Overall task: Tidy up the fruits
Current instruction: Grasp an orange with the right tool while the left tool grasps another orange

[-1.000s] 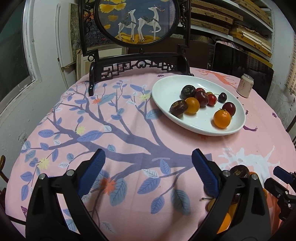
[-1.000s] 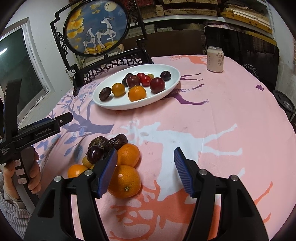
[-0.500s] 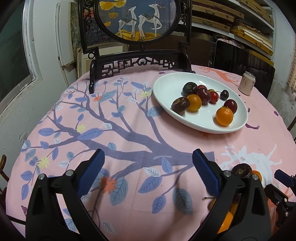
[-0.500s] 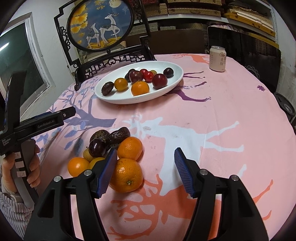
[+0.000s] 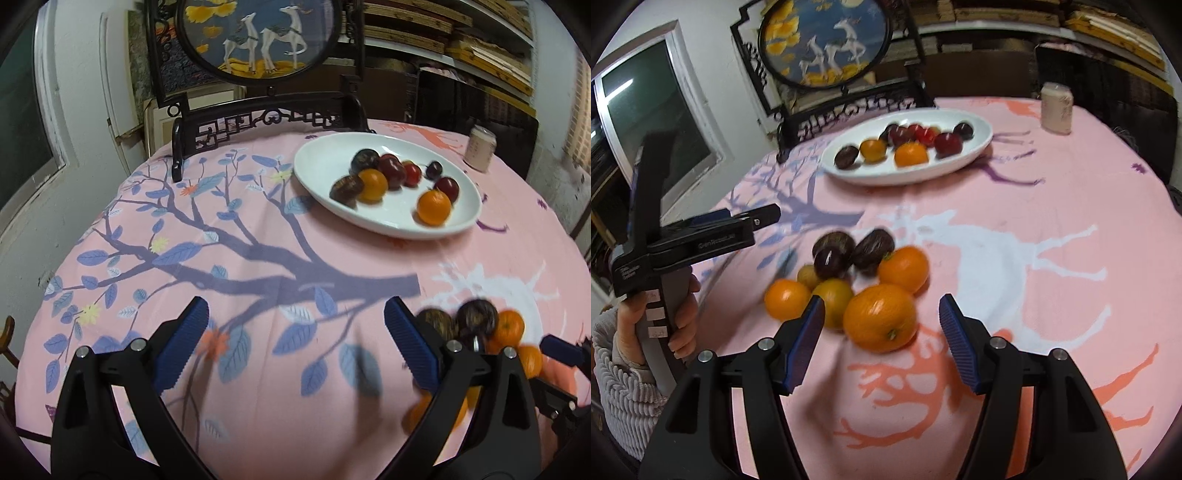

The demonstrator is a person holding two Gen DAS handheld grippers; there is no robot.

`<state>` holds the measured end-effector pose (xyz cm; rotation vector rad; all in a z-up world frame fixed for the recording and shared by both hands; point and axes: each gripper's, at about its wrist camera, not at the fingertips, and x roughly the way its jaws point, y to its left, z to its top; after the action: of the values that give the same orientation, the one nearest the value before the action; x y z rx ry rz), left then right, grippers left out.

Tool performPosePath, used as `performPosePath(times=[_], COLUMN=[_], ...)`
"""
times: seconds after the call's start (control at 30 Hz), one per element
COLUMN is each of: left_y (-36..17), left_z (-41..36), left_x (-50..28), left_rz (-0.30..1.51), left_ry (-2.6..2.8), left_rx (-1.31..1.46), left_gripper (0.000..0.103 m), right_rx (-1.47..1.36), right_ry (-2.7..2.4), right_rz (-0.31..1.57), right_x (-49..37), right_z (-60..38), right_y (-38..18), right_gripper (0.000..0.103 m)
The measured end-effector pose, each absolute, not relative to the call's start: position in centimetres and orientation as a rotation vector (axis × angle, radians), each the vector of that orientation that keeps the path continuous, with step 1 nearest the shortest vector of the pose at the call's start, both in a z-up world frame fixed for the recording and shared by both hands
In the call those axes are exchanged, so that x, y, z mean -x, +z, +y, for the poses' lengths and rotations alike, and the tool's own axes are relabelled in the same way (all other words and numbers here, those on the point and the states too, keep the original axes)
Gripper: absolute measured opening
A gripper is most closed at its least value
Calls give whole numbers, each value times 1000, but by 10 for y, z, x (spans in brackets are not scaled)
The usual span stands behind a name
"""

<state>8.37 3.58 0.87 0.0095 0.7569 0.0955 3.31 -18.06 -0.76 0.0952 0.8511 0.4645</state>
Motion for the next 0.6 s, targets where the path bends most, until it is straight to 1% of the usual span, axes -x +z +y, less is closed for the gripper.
performPosePath(times=[0.07,0.17,0.2,0.27,0.3,0.37,0.6], left_y=[5,1,0,-2,-3,-1,-4], left_z=[34,28,25,18,16,11,-15], left_x=[-74,-60,-55,-44,-42,-35,-28], left_rz=[767,776,777,783,786,768,767], left_ry=[70,22,3,-54,-69,-96,-214], left_rx=[-19,-34,-42,-67,-75,-93,-186], left_gripper=[98,98,98,98,98,100,100], right_rx=[-76,-60,-59,-75,-77,-108,-246], right_ry=[465,473,478,489,486,481,396], right_rz=[867,889,900,901,899,895,860], right_x=[-33,-35,-36,-37,-37,-39,-47], right_z=[-176,-172,-171,-173,-174,-180,-216], right_y=[-11,-16,-18,-19,-18,-17,-10], right_gripper=[65,59,55,54,46,45,45])
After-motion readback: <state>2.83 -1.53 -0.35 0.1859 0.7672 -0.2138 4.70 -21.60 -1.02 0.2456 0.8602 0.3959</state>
